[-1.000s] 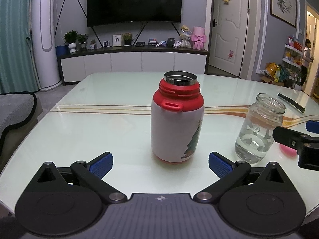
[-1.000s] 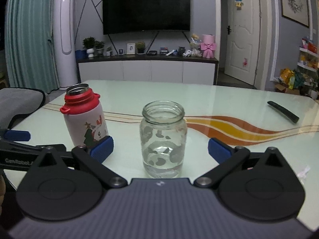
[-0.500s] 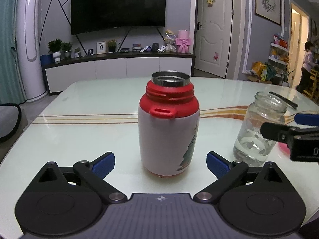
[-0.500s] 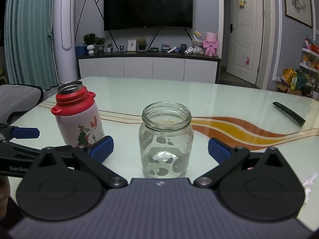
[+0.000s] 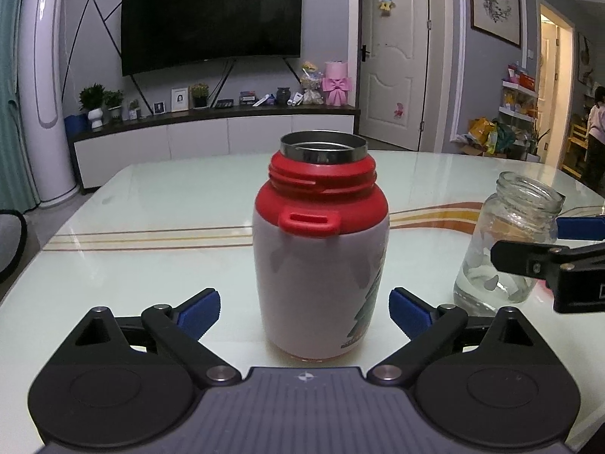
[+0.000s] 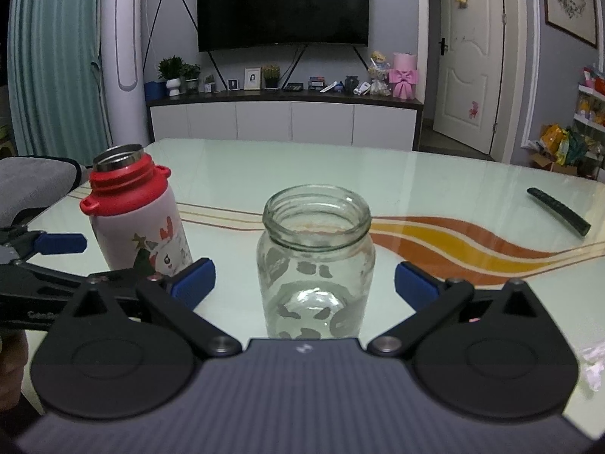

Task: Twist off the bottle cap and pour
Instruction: 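Close the left gripper around the thermos body while the right tool reaches the jar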

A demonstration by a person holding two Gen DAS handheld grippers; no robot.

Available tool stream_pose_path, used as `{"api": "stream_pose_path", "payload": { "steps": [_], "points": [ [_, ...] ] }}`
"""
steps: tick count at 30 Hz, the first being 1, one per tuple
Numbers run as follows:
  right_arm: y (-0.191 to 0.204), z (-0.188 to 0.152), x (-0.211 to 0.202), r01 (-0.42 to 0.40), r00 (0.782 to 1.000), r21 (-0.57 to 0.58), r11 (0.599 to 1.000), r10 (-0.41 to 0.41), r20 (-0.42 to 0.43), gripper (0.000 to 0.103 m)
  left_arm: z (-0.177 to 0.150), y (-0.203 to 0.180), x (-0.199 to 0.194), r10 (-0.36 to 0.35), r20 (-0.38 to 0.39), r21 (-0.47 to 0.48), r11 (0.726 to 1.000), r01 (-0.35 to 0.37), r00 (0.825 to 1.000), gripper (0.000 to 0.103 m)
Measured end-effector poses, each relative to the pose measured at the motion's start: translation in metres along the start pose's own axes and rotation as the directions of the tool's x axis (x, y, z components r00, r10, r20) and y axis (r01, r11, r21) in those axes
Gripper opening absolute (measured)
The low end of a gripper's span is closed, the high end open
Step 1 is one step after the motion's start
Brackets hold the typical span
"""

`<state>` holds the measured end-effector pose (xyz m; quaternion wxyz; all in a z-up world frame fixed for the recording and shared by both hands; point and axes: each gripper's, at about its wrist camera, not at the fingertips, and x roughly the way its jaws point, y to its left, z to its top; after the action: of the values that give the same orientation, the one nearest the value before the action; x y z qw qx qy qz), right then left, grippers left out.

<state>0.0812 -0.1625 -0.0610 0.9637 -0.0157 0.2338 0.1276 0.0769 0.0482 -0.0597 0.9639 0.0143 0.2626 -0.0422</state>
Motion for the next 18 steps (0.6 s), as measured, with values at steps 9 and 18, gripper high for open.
{"api": "stream_pose_path", "payload": {
  "steps": [9,18],
  "points": [
    [-0.003,-0.006,0.009,-0.009,1.0,0.011,1.0,0.009,-0.012,0.103,-0.006,-0.002,0.011,0.003,0.012,0.008,1.0,-0.003,1.0,0.096],
    [0.0,-0.002,0.009,-0.018,1.0,0.021,1.0,0.018,-0.003,0.103,-0.002,-0.003,0.02,-0.013,0.018,0.002,1.0,0.013,1.0,0.096]
  ]
}}
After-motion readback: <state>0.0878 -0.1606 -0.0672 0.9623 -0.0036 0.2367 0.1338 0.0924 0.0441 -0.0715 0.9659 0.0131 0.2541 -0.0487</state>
